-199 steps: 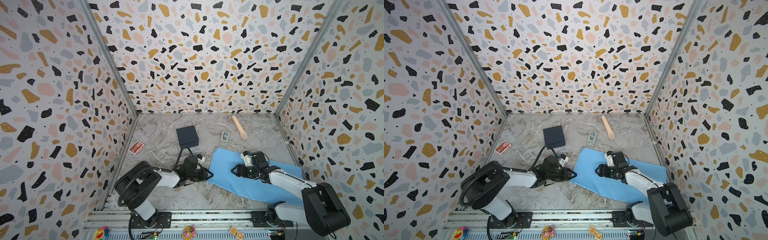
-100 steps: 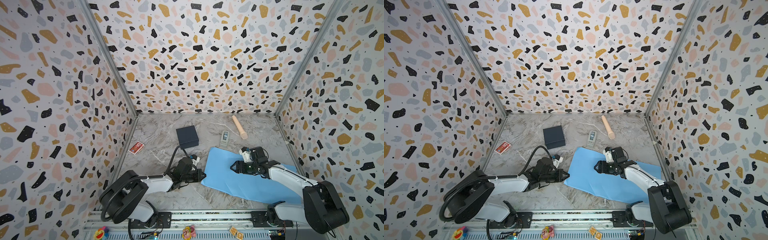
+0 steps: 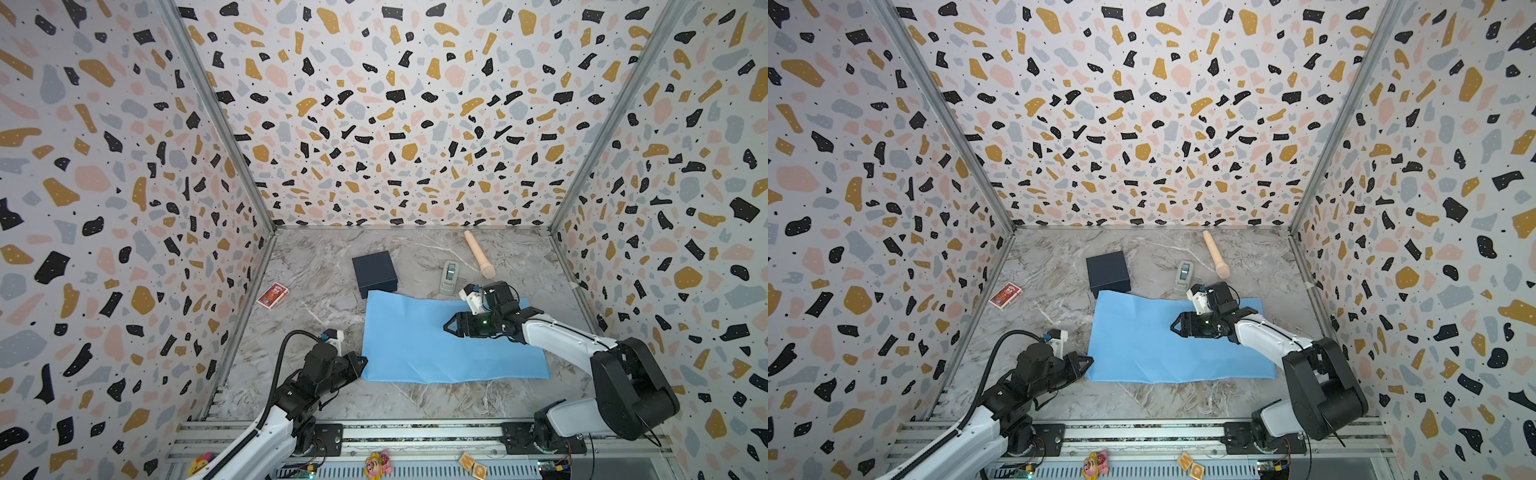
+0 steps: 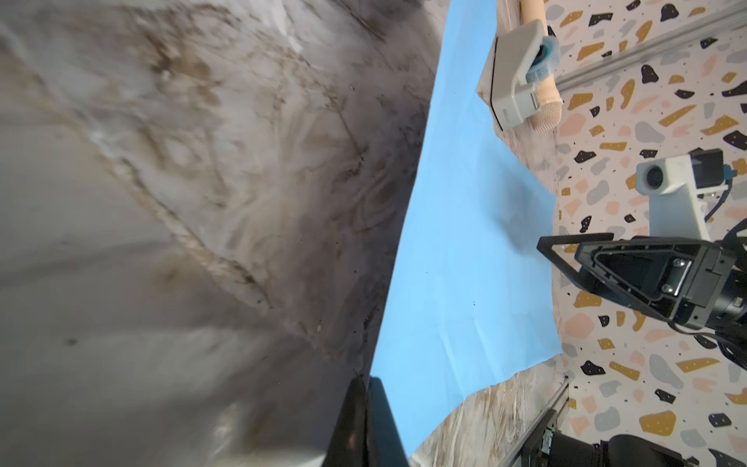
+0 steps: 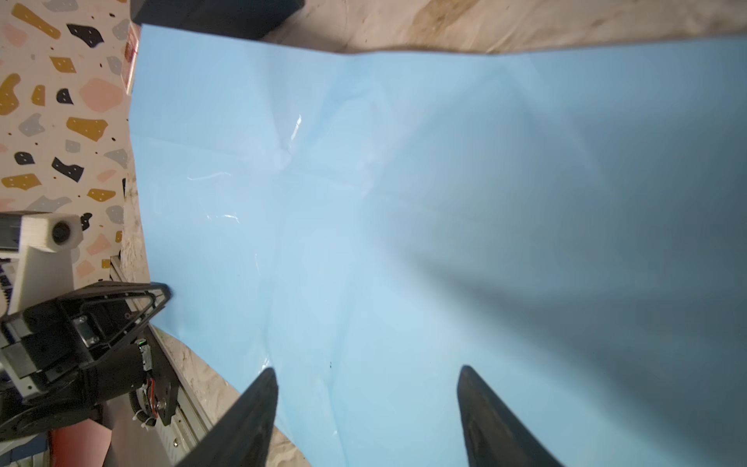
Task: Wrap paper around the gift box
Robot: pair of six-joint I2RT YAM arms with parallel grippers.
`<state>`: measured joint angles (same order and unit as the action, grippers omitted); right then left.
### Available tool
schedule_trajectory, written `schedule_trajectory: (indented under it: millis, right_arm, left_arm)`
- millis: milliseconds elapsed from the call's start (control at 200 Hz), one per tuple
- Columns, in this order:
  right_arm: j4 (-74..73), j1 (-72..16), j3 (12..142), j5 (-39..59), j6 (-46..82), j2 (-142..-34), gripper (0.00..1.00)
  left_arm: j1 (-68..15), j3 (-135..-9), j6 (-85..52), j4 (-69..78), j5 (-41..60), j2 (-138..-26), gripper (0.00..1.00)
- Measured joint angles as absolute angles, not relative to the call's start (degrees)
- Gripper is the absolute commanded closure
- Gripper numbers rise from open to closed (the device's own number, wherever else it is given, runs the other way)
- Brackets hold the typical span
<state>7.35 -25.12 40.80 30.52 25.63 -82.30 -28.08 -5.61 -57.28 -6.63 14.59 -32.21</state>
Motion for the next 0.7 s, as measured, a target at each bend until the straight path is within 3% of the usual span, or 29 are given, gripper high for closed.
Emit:
schedule_trajectory:
  millis: [335,701]
  right_arm:
    - [7.0,-25.6,40.9,30.0,25.1,-83.7,0.30]
    - [11.0,-23.9,41.9,23.8,22.8,-81.6,0.30]
  left_arm:
    - [-27.5,-9.4,-52.9,-11.7,16.3,-44.8,1.00]
    - [-27.4,-13.5,-48.2,-13.5,16.6,-48.8,1.00]
